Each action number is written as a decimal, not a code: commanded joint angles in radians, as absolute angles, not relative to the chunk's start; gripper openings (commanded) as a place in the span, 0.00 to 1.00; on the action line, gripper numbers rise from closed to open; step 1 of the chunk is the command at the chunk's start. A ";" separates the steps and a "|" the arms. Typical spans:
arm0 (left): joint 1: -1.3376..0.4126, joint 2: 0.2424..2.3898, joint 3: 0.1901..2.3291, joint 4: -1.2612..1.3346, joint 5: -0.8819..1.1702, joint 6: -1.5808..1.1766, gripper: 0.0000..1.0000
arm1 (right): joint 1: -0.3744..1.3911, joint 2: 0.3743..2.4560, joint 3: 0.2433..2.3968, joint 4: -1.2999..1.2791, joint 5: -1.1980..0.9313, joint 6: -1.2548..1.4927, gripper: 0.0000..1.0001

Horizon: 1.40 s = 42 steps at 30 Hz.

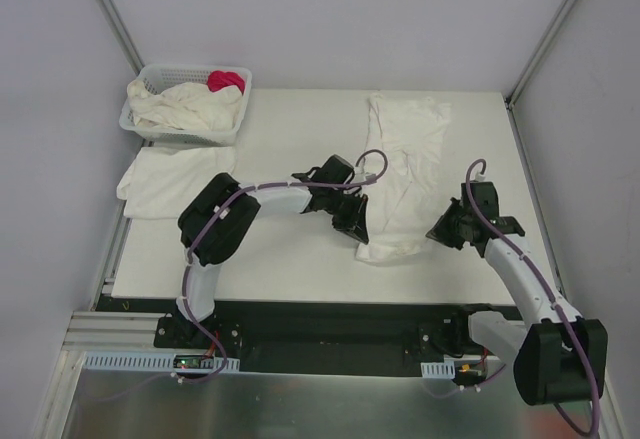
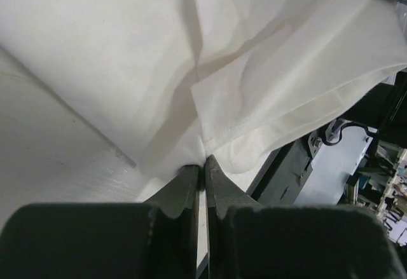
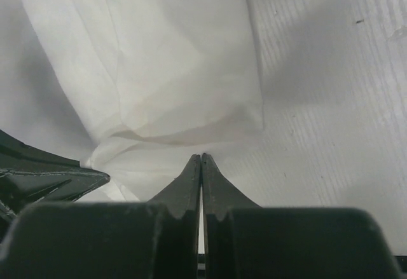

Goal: Fold and stack the t-shirts
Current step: Fold the folded rectangular tshirt in 1/3 of the way

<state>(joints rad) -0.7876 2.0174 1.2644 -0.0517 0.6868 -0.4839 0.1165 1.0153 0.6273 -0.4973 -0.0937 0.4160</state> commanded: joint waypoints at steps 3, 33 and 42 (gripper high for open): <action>-0.744 1.977 1.379 -0.090 0.686 -0.454 0.00 | 0.092 1.063 0.699 -0.448 -0.055 0.411 0.01; -0.640 2.212 1.732 -0.152 0.787 -0.488 0.00 | 0.049 1.385 1.009 -0.301 0.021 0.502 0.01; -0.584 2.226 1.801 -0.152 0.784 -0.488 0.00 | 0.031 1.512 1.074 -0.256 0.014 0.500 0.01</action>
<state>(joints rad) -0.6109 2.2269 1.7397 -0.1558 0.7589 -0.4839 0.0498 1.4818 1.0145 -0.3069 -0.0063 0.4904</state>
